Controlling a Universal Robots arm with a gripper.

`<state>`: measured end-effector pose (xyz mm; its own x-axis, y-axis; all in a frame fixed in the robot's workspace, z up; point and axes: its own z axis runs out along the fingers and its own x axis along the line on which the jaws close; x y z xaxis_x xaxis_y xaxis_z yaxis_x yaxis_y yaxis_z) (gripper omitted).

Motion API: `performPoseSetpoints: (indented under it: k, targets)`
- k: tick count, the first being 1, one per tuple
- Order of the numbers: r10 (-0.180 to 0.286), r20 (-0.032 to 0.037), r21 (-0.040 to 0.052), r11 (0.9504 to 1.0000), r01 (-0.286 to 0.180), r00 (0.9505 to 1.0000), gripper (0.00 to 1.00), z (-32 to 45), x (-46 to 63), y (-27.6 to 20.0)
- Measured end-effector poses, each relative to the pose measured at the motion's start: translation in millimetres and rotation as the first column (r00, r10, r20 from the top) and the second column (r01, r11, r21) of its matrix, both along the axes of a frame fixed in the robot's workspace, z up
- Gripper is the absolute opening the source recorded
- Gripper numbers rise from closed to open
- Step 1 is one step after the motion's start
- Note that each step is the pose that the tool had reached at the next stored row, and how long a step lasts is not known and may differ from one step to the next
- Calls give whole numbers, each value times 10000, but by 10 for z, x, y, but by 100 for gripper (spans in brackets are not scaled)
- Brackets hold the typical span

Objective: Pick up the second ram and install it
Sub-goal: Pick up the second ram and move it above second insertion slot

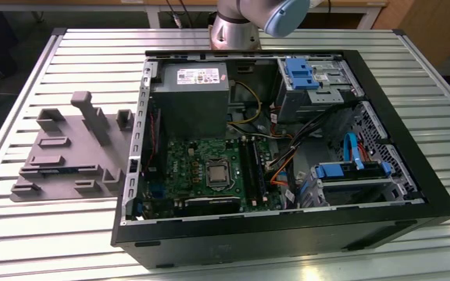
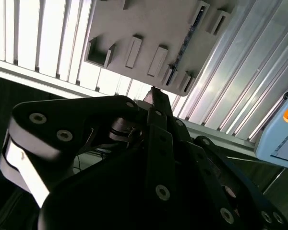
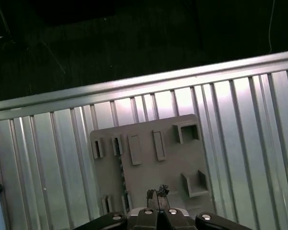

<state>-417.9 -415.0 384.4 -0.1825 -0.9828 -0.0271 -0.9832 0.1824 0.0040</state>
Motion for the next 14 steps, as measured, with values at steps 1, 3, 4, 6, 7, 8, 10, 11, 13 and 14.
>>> performPoseSetpoints:
  k: [1,3,4,6,7,8,10,11,13,14]
  targets:
    - [82,-1,0,10000,-82,10000,11,-1,-1,-1]
    - [288,-2,-1,9996,-288,9996,11,-2,-2,-3]
    - [393,-1,-1,9992,-393,9992,11,-4,-3,-3]
    - [618,-1,-1,9981,-618,9981,11,-7,-4,-4]
    - [728,-1,-1,9973,-728,9973,11,-8,-4,-4]
    - [837,-1,-1,9965,-837,9965,11,-10,-5,-5]
    - [1029,1,0,9947,-1029,9947,11,-15,-10,-7]
    - [1071,1,0,9942,-1071,9942,11,-18,-19,-7]
    - [1133,-1,-1,9936,-1133,9936,11,-19,-30,-7]
    - [1155,0,0,9933,-1155,9933,11,-20,-32,-7]
